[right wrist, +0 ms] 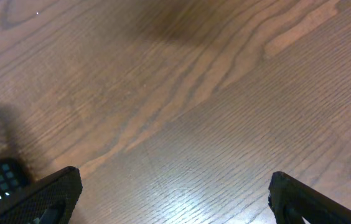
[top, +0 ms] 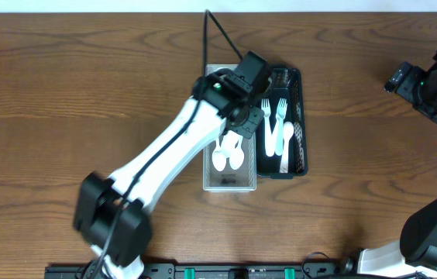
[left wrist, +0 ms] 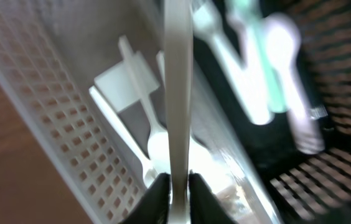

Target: Pack container

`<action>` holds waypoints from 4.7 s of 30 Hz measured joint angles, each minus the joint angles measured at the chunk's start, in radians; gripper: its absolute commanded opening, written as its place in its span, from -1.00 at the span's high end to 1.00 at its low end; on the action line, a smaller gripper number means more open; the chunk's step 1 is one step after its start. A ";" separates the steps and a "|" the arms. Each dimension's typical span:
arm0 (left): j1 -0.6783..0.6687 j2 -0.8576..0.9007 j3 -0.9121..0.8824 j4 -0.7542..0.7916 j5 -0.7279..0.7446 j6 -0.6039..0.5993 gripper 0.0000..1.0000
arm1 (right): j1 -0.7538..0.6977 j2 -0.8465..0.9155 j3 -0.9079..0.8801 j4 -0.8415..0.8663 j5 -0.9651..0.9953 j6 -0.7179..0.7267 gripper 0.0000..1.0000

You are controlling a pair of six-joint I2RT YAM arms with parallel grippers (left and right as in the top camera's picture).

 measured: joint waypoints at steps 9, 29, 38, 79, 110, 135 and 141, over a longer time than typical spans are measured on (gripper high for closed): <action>0.056 0.038 0.012 -0.062 -0.023 -0.105 -0.96 | 0.000 0.000 0.000 0.000 0.000 0.000 -0.98; 0.062 -0.573 0.113 -0.388 -0.137 0.026 -0.96 | 0.000 0.000 0.000 0.000 0.000 0.000 -0.98; 0.062 -0.683 0.113 -0.550 -0.220 0.153 -0.96 | 0.000 0.000 0.000 0.000 0.000 0.000 -0.99; 0.682 -1.803 -1.347 0.360 -0.021 0.174 -0.96 | 0.000 0.000 0.000 0.000 0.000 0.000 -0.99; 0.682 -1.868 -1.458 0.232 -0.018 0.106 -0.96 | 0.000 0.000 0.000 0.000 0.000 0.000 -0.98; 0.682 -1.868 -1.458 0.232 -0.018 0.105 -0.96 | 0.254 -0.493 -0.032 0.014 0.210 -0.060 -0.98; 0.682 -1.868 -1.458 0.232 -0.018 0.105 -0.96 | 0.313 -0.706 -0.207 0.081 0.269 -0.065 -0.98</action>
